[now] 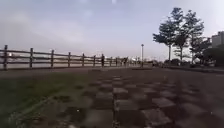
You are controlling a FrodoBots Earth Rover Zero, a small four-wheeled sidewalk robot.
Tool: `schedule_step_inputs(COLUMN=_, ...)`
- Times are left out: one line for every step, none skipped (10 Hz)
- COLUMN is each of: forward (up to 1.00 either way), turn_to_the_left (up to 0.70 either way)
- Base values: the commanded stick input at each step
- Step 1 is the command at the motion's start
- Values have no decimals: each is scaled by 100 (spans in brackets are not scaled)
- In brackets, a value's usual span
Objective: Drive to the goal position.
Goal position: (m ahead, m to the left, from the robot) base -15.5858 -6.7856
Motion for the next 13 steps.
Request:
schedule_step_inputs(forward=100, turn_to_the_left=-32)
schedule_step_inputs(forward=100, turn_to_the_left=-32)
schedule_step_inputs(forward=100, turn_to_the_left=-32)
schedule_step_inputs(forward=100, turn_to_the_left=-32)
schedule_step_inputs(forward=100, turn_to_the_left=-32)
schedule_step_inputs(forward=100, turn_to_the_left=1)
schedule_step_inputs(forward=100, turn_to_the_left=9)
schedule_step_inputs(forward=100, turn_to_the_left=9)
schedule_step_inputs(forward=100, turn_to_the_left=9)
schedule_step_inputs(forward=100, turn_to_the_left=9)
schedule_step_inputs(forward=100, turn_to_the_left=9)
schedule_step_inputs(forward=100, turn_to_the_left=9)
schedule_step_inputs(forward=100, turn_to_the_left=9)
